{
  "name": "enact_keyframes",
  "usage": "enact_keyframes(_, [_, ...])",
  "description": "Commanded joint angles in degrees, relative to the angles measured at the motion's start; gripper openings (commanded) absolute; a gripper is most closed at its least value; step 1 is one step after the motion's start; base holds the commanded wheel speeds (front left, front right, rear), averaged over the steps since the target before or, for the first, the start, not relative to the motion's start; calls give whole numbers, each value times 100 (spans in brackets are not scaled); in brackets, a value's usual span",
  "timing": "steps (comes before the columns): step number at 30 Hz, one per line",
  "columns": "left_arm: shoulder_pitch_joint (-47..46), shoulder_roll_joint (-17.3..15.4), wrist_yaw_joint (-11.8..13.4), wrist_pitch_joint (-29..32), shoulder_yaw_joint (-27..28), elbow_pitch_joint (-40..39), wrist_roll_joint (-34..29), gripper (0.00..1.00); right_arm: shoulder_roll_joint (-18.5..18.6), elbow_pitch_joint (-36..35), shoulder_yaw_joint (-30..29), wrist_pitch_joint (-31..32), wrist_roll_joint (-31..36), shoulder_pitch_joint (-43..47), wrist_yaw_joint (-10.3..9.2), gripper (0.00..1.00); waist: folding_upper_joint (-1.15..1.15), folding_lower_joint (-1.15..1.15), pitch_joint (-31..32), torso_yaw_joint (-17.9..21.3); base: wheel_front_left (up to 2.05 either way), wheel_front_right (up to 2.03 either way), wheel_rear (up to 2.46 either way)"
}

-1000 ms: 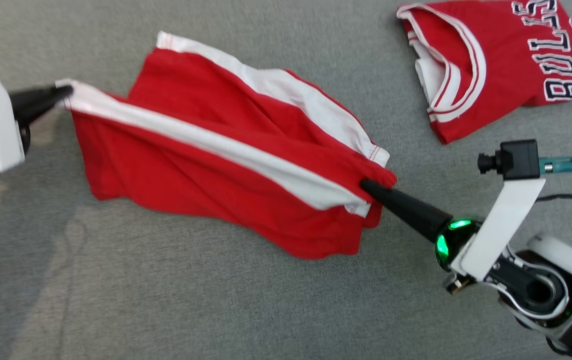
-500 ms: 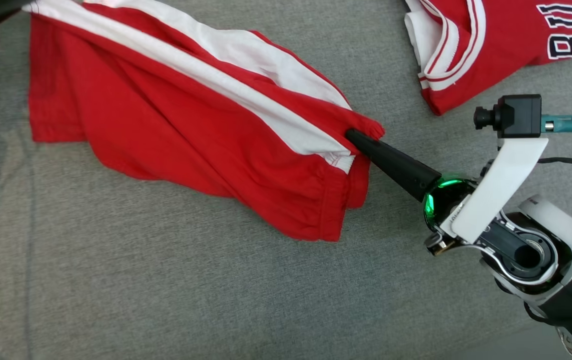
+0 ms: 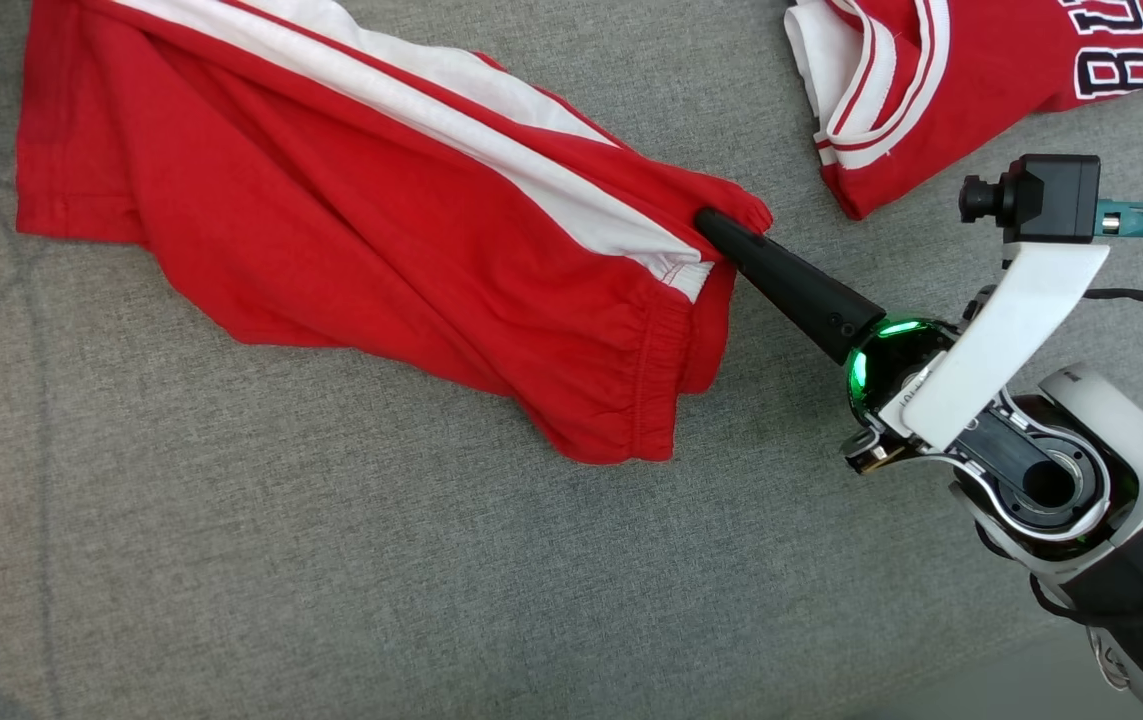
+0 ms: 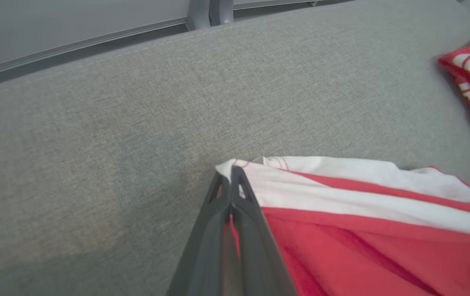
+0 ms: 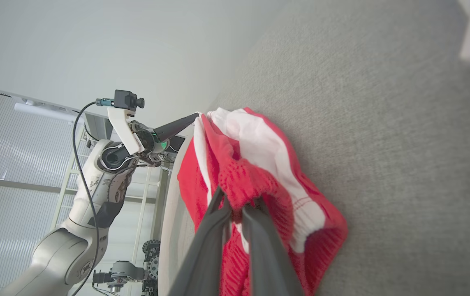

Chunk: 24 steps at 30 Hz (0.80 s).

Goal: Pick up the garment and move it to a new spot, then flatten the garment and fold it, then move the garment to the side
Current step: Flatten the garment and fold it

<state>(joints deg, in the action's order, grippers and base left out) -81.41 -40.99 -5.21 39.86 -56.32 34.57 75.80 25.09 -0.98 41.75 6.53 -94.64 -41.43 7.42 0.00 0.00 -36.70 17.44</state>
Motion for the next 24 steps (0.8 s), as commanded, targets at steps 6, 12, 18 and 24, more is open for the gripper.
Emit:
enact_keyframes(6, [125, 111, -136, -100, 32, 206, 132, 100, -78, 174, -132, 59, 118, 124, 14, 100, 0, 0, 170, -66, 0, 0, 0])
enact_keyframes(12, [318, 55, -205, 49, -29, 184, 285, 100, 0, 364, -213, 96, 222, 309, 14, 100, 0, 0, 479, -110, 0, 0, 0])
enact_keyframes(18, [772, -170, -228, 480, -161, -36, 606, 100, 155, 449, -244, 24, 329, 673, 14, 100, 0, 0, 798, -68, 0, 0, 0])
enact_keyframes(24, [1058, -382, -227, 586, -214, -206, 710, 100, 301, 317, -225, -45, 441, 972, 14, 100, 0, 0, 860, 95, 0, 0, 0])
